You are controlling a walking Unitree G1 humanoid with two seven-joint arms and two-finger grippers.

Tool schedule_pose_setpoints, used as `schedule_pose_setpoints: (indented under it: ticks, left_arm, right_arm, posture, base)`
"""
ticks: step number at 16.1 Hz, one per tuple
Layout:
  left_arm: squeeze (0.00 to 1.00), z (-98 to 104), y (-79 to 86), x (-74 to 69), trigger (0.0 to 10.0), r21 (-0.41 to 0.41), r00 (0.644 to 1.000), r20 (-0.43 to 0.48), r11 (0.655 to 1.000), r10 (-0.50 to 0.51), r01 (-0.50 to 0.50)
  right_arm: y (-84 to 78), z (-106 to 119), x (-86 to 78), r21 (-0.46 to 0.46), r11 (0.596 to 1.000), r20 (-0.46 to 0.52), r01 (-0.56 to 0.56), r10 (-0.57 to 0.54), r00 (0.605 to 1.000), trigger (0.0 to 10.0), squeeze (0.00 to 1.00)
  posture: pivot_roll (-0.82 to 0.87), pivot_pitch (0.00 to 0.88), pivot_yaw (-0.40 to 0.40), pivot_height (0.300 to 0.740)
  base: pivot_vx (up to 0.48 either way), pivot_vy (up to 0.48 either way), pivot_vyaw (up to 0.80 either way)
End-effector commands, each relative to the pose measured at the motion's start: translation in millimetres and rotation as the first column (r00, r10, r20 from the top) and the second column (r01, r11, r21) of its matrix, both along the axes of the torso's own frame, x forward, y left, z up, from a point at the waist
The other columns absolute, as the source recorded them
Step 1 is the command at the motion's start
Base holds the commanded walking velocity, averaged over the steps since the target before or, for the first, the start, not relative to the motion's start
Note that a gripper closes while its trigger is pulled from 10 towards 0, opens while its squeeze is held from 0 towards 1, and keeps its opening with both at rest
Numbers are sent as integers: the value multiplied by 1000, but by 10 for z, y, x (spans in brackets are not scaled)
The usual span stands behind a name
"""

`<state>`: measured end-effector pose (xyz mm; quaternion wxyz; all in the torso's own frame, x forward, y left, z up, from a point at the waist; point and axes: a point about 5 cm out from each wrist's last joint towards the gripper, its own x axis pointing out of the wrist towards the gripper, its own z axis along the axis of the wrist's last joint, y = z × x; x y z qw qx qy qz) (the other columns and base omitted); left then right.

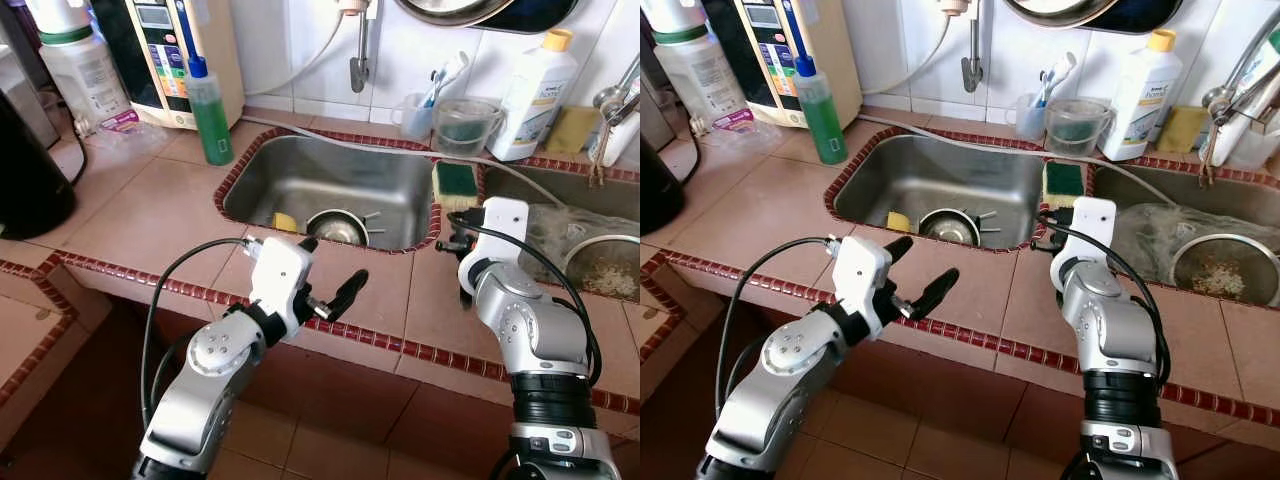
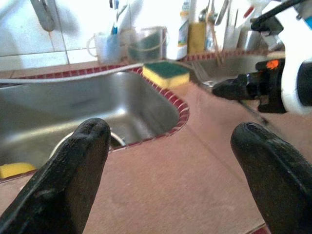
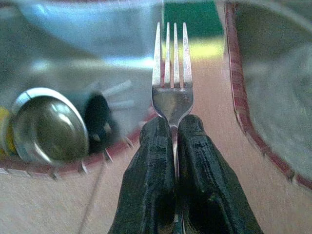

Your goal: Kitchen organization

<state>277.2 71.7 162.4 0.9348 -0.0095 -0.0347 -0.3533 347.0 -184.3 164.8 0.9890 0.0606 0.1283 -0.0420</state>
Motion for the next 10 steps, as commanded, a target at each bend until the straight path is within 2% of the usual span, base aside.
schedule_pose_setpoints:
  ticks: [1,2,3,4,5,10]
  left_arm:
    - [0,37,48,44,10000,-27,999,-10,999,32,-32]
    - [0,51,62,62,10000,-41,999,-14,998,43,-44]
    - [0,72,83,84,10000,-66,998,-23,996,55,-56]
    - [0,84,102,101,10000,-86,997,-34,994,66,-68]
    - [0,89,132,137,10000,-93,995,-43,992,87,-90]
    - [0,62,212,215,10000,-84,986,-65,984,151,-156]
  right_arm:
    - [-18,154,17,43,999,86,-7,3,996,2941,0]
    - [-30,176,19,38,999,104,-6,2,995,6157,0]
    - [-16,198,20,139,989,129,-39,20,991,10000,0]
    - [-16,231,19,163,985,151,-48,24,988,10000,0]
    - [3,286,22,136,988,196,-76,49,979,10000,0]
    - [60,316,-22,132,974,310,-183,135,941,10000,0]
  posture:
    - [-187,27,32,740]
    - [-187,27,32,740]
    - [-187,24,31,740]
    - [-187,23,31,740]
    - [-187,21,31,740]
    - [-188,11,32,740]
  base:
    - [0,0,0]
    - [0,0,0]
    - [0,0,0]
    - [0,0,0]
    - [0,0,0]
    - [0,0,0]
